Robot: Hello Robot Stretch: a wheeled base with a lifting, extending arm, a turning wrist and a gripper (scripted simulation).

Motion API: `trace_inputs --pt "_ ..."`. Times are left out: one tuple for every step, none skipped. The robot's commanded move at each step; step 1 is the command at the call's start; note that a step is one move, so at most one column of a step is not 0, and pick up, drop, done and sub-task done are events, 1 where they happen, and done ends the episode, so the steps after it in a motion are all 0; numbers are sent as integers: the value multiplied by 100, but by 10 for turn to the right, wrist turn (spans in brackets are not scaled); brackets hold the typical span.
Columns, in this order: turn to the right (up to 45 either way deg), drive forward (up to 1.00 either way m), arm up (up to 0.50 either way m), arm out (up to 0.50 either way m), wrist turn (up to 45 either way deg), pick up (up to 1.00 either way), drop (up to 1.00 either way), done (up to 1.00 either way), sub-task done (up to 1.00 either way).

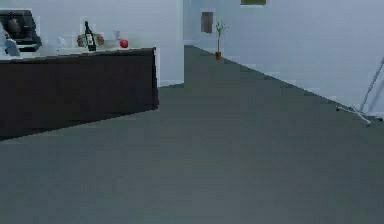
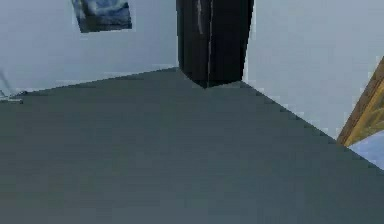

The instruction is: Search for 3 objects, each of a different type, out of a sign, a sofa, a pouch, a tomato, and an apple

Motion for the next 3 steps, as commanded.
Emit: trace_inputs --pt "-240 0 0 0 0 0 0 0 0" --pt "0 85 0 0 0 0 0 0 0" --pt "-300 0 0 0 0 0 0 0 0"
